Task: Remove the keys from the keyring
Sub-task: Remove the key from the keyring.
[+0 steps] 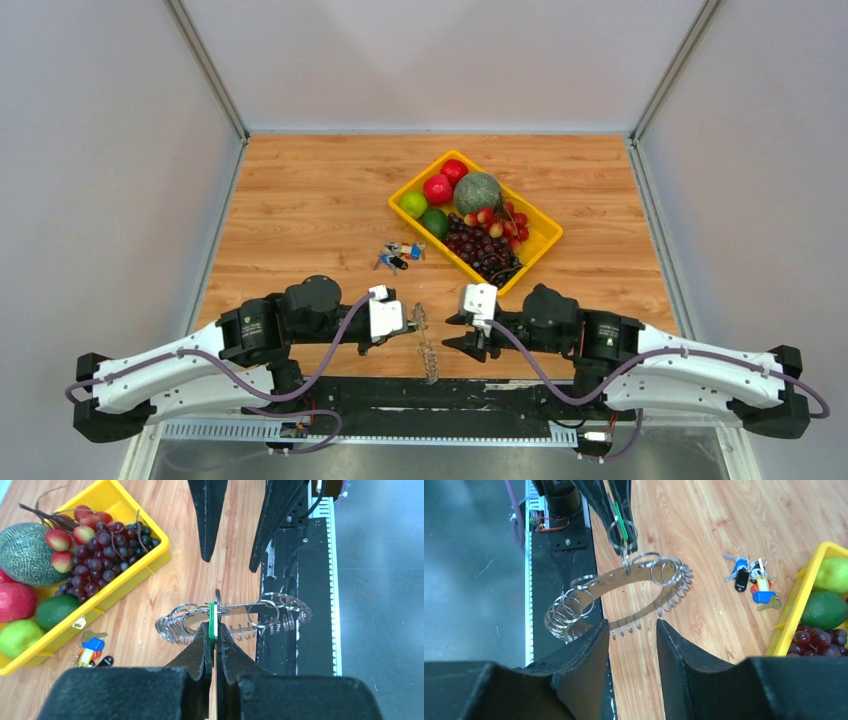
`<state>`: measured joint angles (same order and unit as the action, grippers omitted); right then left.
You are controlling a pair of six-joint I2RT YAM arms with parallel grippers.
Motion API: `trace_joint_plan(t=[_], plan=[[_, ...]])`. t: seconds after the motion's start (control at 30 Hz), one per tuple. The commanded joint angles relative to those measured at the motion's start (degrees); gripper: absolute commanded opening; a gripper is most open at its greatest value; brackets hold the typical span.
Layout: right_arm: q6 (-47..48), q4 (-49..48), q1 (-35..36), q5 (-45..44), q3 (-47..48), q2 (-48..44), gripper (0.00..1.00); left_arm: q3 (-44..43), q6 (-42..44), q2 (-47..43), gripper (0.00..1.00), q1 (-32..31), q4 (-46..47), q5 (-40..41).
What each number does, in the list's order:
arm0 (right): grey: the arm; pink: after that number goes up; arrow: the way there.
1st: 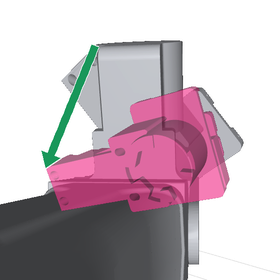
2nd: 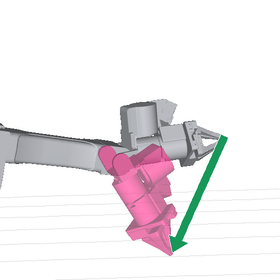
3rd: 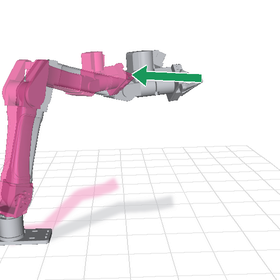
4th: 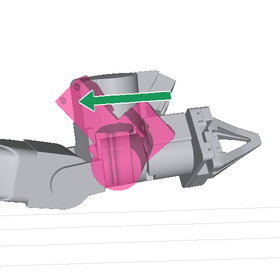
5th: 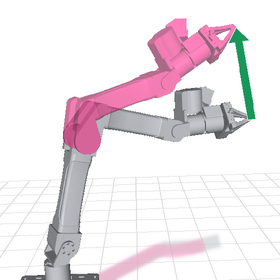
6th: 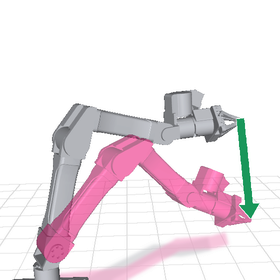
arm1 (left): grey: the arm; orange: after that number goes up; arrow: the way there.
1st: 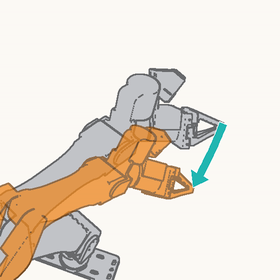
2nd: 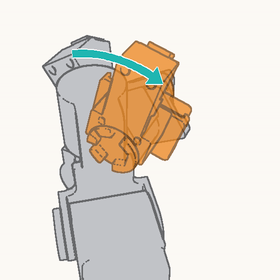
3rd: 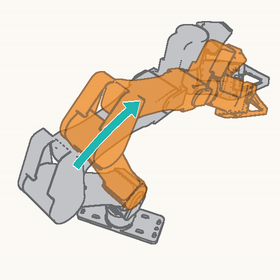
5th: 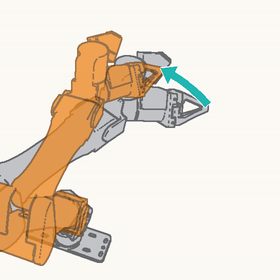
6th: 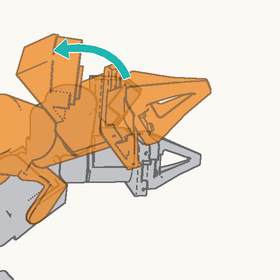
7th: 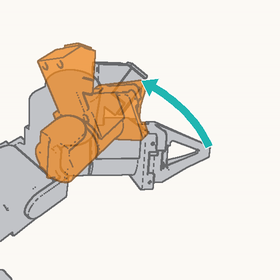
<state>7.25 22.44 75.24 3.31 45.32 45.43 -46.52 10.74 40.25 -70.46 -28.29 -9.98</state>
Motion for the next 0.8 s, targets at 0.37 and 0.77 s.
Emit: trace_joint_plan(t=[0.37,0.77], plan=[[2.18,-52.35,-0.10,0.97,-27.85,-15.17,0.30,-0.87,1.49,-2.56,0.00,-0.08,5.73,-2.86],[3.41,-60.68,-0.13,4.43,-26.27,-5.00,0.29,-1.74,1.94,-2.09,0.00,-0.12,5.90,-3.86]])
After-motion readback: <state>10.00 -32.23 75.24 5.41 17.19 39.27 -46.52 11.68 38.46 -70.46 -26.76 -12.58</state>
